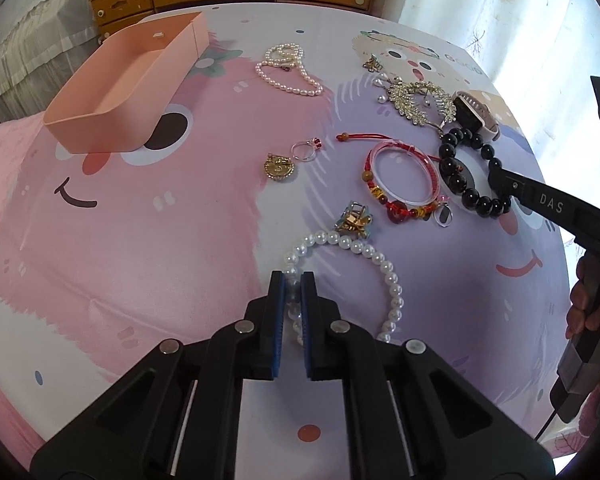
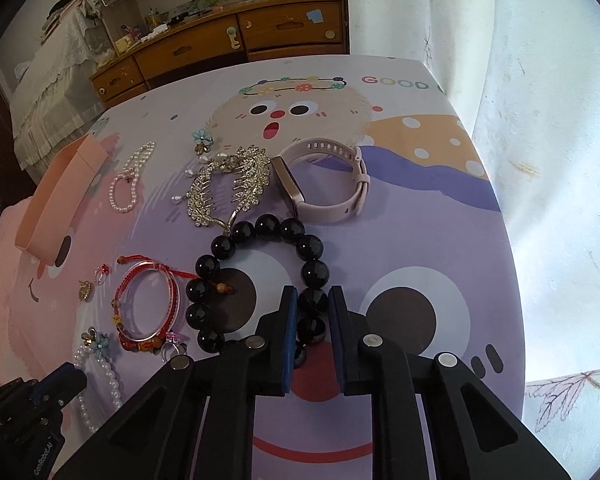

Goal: Organize jewelry
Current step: 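Carry both bracelets into the pink box and open both tools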

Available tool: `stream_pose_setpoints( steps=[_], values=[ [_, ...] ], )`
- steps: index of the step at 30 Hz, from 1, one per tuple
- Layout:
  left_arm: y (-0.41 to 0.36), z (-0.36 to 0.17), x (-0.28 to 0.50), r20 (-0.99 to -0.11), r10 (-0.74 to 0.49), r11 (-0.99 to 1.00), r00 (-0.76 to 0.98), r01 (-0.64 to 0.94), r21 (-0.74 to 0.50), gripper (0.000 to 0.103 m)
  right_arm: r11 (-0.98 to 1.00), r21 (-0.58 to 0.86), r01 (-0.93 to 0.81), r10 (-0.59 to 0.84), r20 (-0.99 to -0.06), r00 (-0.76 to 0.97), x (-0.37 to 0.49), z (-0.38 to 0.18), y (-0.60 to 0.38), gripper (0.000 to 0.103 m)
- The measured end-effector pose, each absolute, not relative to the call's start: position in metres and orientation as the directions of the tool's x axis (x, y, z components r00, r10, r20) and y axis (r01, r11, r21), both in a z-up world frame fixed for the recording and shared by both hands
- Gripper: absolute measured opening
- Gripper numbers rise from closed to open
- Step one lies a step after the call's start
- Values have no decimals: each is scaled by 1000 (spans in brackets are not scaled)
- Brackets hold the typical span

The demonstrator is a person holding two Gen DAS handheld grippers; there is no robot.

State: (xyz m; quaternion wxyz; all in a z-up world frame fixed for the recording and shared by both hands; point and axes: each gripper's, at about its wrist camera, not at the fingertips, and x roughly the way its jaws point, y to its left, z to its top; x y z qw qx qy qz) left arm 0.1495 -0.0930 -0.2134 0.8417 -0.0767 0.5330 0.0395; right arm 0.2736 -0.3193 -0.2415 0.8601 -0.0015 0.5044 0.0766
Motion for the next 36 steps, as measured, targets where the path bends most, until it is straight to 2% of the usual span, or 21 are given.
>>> stream_pose_setpoints(
  steps=[3, 12, 26, 36],
  values=[
    [-92, -212, 149, -899, -35, 984, 436, -140, -106, 5, 988, 80, -133, 134, -876, 464, 275, -241, -318, 15],
    [-98, -187, 151, -837, -157, 987, 525, 48, -155, 5, 991, 133, -8, 119, -859, 498, 268, -208, -324, 15],
    [-68, -124, 156, -728, -385, 923, 568, 238, -303, 5, 969, 204, 136, 68, -758, 649, 241, -113, -299, 15],
    [-20, -79, 153, -651, -480, 874, 588, 383, -298, 5, 942, 289, 168, 81, -684, 725, 222, -65, -243, 15]
  ],
)
